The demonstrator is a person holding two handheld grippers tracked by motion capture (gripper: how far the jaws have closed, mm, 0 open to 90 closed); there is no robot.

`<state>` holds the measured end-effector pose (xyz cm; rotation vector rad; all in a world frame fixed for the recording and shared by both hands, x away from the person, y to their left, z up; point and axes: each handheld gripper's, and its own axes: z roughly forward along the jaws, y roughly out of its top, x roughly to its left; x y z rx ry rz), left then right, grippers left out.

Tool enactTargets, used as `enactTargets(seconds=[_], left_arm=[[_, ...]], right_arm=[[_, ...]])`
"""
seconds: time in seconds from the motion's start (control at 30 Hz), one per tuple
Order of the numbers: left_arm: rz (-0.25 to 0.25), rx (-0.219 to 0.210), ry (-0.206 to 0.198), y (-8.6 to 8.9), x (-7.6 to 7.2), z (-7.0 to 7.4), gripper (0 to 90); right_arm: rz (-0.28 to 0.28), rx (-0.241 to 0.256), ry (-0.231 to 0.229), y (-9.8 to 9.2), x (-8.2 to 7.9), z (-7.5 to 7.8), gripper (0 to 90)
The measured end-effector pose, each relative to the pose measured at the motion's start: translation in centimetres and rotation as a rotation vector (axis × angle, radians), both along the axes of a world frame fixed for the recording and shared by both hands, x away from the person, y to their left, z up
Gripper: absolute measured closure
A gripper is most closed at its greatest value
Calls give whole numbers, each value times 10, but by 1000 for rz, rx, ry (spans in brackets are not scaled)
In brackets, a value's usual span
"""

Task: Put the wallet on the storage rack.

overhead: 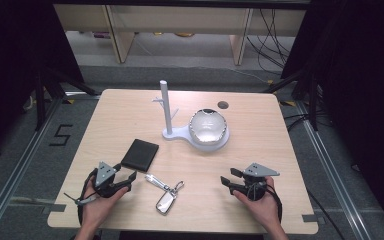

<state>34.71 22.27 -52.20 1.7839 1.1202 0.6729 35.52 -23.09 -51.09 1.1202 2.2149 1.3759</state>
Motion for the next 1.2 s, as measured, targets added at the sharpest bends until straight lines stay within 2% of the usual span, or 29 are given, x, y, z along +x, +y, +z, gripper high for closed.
enactTargets(seconds=[0.03, 0.1, 0.17, 0.2, 0.23, 0.27, 0.3, 0.33, 0.37, 0.4, 0.43, 0.47, 0.5, 0.53, 0.57, 0.63, 0.67, 0.73, 0.77, 0.87, 0.9, 0.97, 1.0, 1.07, 1.1, 1.13, 1.17, 1.2], left_arm=[[-7, 9, 2, 0, 1, 1, 326], [-25, 41, -1, 2, 4, 6, 328], [-49, 73, -12, 5, 8, 12, 330], [-70, 100, -6, 6, 11, 15, 329], [-98, 139, 5, 8, 14, 17, 327], [-98, 139, 5, 8, 14, 17, 328], [-130, 165, 15, 9, 17, 19, 329], [-221, 283, 54, 16, 25, 24, 332], [-262, 326, 81, 18, 30, 27, 332], [-302, 358, 71, 18, 36, 28, 331], [-336, 391, 84, 19, 40, 29, 332], [-349, 407, 100, 18, 42, 29, 334], [-377, 425, 97, 17, 45, 30, 336], [-414, 457, 120, 17, 48, 31, 337], [-430, 461, 140, 16, 49, 29, 337], [-461, 482, 138, 13, 53, 27, 340], [-471, 492, 143, 11, 55, 26, 340], [-473, 503, 132, 10, 59, 29, 341], [-475, 496, 133, 9, 60, 30, 344], [-504, 512, 122, 5, 67, 31, 348], [-505, 515, 133, 4, 69, 30, 347], [-506, 524, 143, 3, 72, 28, 347], [-507, 514, 149, 3, 74, 26, 347], [-509, 523, 146, 3, 75, 27, 348], [-508, 518, 149, 1, 76, 26, 348], [-508, 518, 149, 1, 76, 26, 349], [-528, 541, 152, 0, 78, 26, 350], [-532, 536, 155, -1, 78, 25, 351]], right_arm=[[-19, 15, 11, 2, -1, -1, 450], [-3, -5, 22, -1, -1, 0, 446], [4, -5, 10, -1, 1, 0, 443], [-6, 10, 37, 1, -1, 1, 443], [12, -15, 12, -1, 2, 1, 443], [9, -18, 16, 0, 1, 2, 442], [12, -13, 10, 1, 2, 2, 442], [3, -7, 45, 2, -1, 4, 441], [-1, -2, 58, 4, -2, 5, 441], [21, -28, 13, 2, 2, 5, 441], [21, -24, 4, 4, 2, 5, 441], [26, -29, 12, 4, 1, 6, 441], [13, -4, 38, 7, -1, 7, 441], [24, -16, 16, 6, 0, 7, 441], [16, -11, 41, 7, -2, 8, 441], [31, -18, 19, 6, 1, 8, 442], [38, 0, 28, 7, 1, 7, 442], [39, 6, 34, 6, 2, 7, 442], [24, -16, 20, 5, 1, 8, 442], [32, 1, 18, 6, 2, 7, 443], [40, 13, 39, 7, 2, 7, 443], [43, 14, 41, 7, 2, 7, 443], [43, 15, 42, 7, 2, 7, 443], [43, 15, 41, 7, 2, 7, 443], [30, -17, 34, 4, 2, 8, 443], [30, -17, 34, 4, 2, 8, 443], [31, 2, 40, 4, 2, 7, 443], [27, 7, 57, 5, 2, 7, 443]])
